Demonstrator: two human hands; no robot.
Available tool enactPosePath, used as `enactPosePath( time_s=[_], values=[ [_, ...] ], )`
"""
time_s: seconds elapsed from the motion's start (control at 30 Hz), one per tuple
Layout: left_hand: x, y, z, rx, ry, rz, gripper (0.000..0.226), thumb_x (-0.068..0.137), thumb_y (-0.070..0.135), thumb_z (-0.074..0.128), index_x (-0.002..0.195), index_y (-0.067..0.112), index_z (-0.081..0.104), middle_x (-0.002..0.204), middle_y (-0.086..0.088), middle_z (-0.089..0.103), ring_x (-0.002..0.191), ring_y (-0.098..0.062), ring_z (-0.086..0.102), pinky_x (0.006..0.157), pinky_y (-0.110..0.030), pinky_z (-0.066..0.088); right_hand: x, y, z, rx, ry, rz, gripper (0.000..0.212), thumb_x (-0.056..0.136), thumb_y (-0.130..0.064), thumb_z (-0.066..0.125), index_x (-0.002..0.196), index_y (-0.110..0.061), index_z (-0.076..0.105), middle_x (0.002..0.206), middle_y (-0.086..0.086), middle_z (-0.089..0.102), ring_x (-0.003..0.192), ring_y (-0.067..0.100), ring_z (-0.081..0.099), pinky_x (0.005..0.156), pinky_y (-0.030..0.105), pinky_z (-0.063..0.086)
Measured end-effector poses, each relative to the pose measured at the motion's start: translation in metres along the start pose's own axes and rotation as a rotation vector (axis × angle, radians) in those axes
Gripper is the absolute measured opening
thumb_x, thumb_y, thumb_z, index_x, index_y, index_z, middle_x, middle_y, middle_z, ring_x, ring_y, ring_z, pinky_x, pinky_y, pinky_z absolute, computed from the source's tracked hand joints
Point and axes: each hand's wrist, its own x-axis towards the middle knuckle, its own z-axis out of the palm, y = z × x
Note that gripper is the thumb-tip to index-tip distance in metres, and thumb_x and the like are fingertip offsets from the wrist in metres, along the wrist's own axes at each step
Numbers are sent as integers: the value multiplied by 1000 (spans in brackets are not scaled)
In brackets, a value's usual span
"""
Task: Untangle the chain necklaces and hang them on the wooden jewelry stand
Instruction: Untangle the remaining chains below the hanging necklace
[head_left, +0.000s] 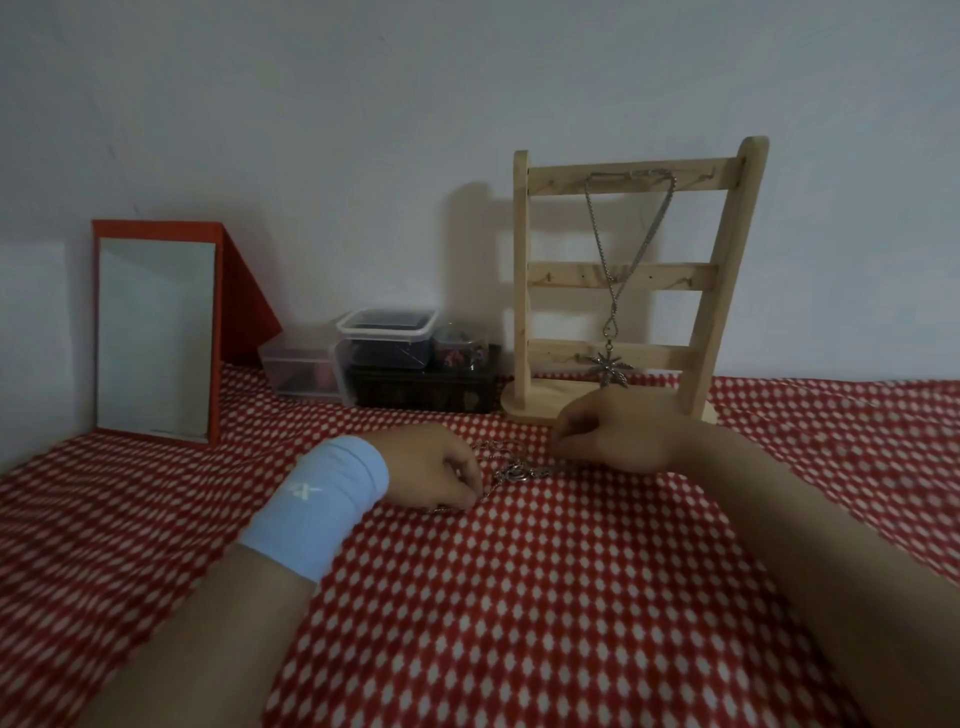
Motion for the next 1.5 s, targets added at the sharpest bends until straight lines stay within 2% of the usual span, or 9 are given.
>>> enactPosePath(
  time_s=[0.13, 0.6, 0.77, 0.93, 1.07, 1.23, 1.37, 1.43, 1.5],
  values=[
    [18, 7, 1, -11, 211, 56, 14, 90, 26, 66, 102, 30, 72, 97, 15, 64, 89, -2, 60, 86, -20, 48, 7, -7, 18, -13, 64, -52, 14, 96, -34, 67, 107, -32, 74, 100, -19, 69, 88, -8, 59, 84, 14, 50],
    [41, 2, 18, 38, 334, 206, 14, 87, 41, 66, 99, 36, 70, 98, 21, 50, 87, 0, 51, 82, -22, 46, 13, 6, 22, -156, 44, -46, 15, 98, -37, 62, 105, -30, 74, 96, -21, 62, 86, -2, 57, 78, 13, 44],
    [49, -6, 19, 6, 397, 208, 15, 91, 35, 65, 102, 28, 72, 99, 16, 57, 95, -5, 57, 86, -21, 45, 11, 6, 18, 139, 55, 50, 24, 107, -31, 44, 95, -26, 64, 96, -9, 65, 91, 8, 60, 83, 26, 45],
    [52, -8, 19, -748, 429, 96, 21, 99, 26, 52, 86, 22, 68, 90, -1, 72, 86, -17, 66, 76, -30, 51, 4, -5, 11, 770, 129, 126, 46, 109, -31, 34, 85, -4, 63, 84, 7, 76, 83, 27, 72, 80, 34, 57],
    [44, 0, 11, -1478, 368, 145, 18, 102, 15, 45, 90, 11, 58, 79, -10, 67, 68, -20, 65, 63, -32, 53, 5, -6, 8, 1139, 59, 115, 40, 108, -40, 37, 80, -14, 45, 62, 7, 53, 62, 27, 62, 71, 41, 56],
    [35, 8, 5, -1464, 339, 167, 13, 101, 21, 48, 101, 13, 59, 92, -12, 74, 73, -23, 70, 70, -37, 54, 0, 0, -1, 756, 4, 167, 43, 104, -42, 50, 69, -17, 50, 59, 0, 42, 48, 13, 34, 45, 27, 30],
    [31, 12, 0, -1407, 286, 223, 19, 94, 21, 58, 86, 17, 75, 102, -15, 73, 85, -23, 69, 77, -38, 56, -5, -4, -14, 230, -83, 133, 37, 91, -53, 65, 72, -23, 73, 75, -12, 70, 75, 9, 61, 80, 29, 49],
    [32, 14, 0, -1355, 291, 227, 17, 91, 21, 61, 89, 15, 76, 97, -9, 74, 88, -20, 69, 79, -35, 58, -3, -7, -16, 157, -96, 102, 33, 83, -64, 65, 88, -34, 78, 98, -21, 75, 98, 2, 65, 103, 36, 45],
    [34, 16, 0, -1288, 309, 206, 19, 92, 23, 62, 101, 12, 74, 102, -8, 75, 95, -21, 70, 85, -36, 56, -1, -10, -12, 185, -51, 69, 34, 82, -64, 63, 102, -40, 75, 109, -21, 73, 107, 1, 64, 106, 39, 44]
  ],
)
